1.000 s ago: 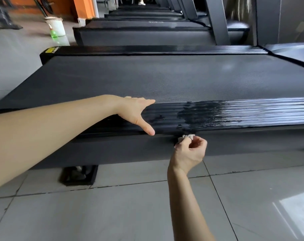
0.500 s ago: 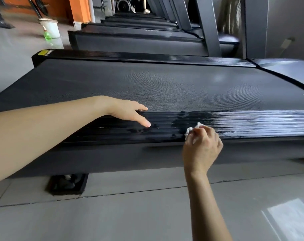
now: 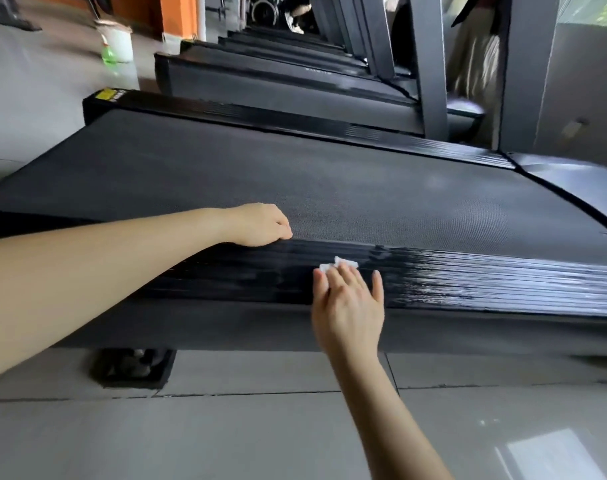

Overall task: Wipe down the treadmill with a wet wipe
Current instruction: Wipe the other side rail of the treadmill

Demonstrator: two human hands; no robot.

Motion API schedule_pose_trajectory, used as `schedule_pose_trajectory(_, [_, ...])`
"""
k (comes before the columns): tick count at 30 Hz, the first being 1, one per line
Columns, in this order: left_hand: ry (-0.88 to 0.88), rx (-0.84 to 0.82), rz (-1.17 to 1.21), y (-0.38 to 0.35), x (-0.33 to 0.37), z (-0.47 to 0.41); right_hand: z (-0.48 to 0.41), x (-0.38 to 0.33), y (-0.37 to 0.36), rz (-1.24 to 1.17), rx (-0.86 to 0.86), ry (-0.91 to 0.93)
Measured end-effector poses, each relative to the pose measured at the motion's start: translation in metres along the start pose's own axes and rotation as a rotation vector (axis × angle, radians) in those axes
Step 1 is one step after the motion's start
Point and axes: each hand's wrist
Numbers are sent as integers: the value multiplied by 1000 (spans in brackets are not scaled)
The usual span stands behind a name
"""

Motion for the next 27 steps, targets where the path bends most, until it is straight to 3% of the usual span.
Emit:
schedule_pose_trajectory(4, [-8,-11,35,3,-9,-5,-51,97,19,216,-161,-346])
schedule_pose_trajectory(6, [-25,-17,37,5,-12,-7,-62,112,24,274,-189,-405])
schedule_pose_trajectory(8, [-35,-17,39,7,-13,-8,-56,86,18,277,-166,-313])
schedule_pose_trajectory(11, [-24,20,31,6,-15,-12,-24,5,-2,58,-46,23])
schedule_pose_trajectory(14, [-2,49,4,3,-18,-13,-4,-61,-17,-86,-136,258])
schedule_pose_trajectory(17, [22,67,-3,3,-18,-7,-20,-45,-17,-61,-174,372])
schedule_pose_trajectory(19, [23,67,2,3,-20,-7,-43,0,-10,27,-136,310])
schedule_pose_trajectory(24, [16,43,0,4,-12,-2,-102,137,23,314,-306,-190])
schedule_pose_trajectory(27, [30,38,44,6,-14,0,-111,144,19,373,-271,-288])
Point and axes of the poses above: each hand's wrist, its own z-axis away from the middle knuckle, its own y-axis out of the back of the hand, x = y × z, and after that the axes turned 9 degrees about -y, right-handed
